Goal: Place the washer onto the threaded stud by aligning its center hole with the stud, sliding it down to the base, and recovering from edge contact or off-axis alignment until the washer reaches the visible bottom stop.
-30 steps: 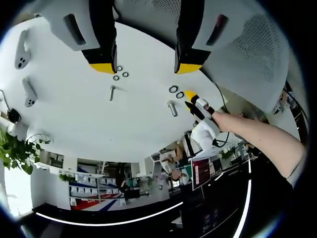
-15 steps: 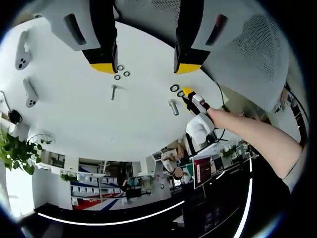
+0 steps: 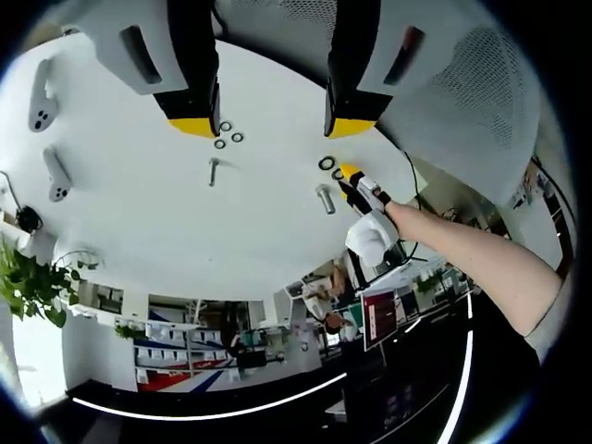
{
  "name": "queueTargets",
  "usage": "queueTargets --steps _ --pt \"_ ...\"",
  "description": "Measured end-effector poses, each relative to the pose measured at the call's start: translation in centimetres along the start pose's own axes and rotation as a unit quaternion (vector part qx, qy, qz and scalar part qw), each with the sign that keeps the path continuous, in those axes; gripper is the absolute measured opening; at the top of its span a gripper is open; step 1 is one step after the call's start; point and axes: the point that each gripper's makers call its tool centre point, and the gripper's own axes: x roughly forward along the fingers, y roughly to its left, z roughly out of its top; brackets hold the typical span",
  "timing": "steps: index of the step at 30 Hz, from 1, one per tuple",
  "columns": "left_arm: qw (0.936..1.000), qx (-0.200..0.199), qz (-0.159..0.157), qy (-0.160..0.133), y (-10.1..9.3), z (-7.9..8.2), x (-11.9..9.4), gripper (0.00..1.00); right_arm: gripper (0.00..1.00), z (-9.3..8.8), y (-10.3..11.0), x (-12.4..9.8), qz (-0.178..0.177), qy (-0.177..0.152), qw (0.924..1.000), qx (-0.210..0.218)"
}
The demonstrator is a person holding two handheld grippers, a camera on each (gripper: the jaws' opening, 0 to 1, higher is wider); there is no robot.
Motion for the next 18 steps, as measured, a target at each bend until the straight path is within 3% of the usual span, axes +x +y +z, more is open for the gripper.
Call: queueTargets --steps 11,13,18 --pt "0.9999 -0.009 0.004 0.007 0.28 0.08 0.06 0.24 0.48 0.09 -0.02 -0.03 0.0 -0.001 1.0 0.002" --pt "1.0 0.003 0.003 0.001 0.14 0.04 0.12 0.21 0.48 0.06 -0.07 -0.03 -0.001 -0.001 1.0 0.003" --pt "0.9998 -0.011 0.001 -0.016 0.41 0.01 0.05 0.21 0.47 0.02 -0.07 -0.04 -0.002 0.001 1.0 0.002"
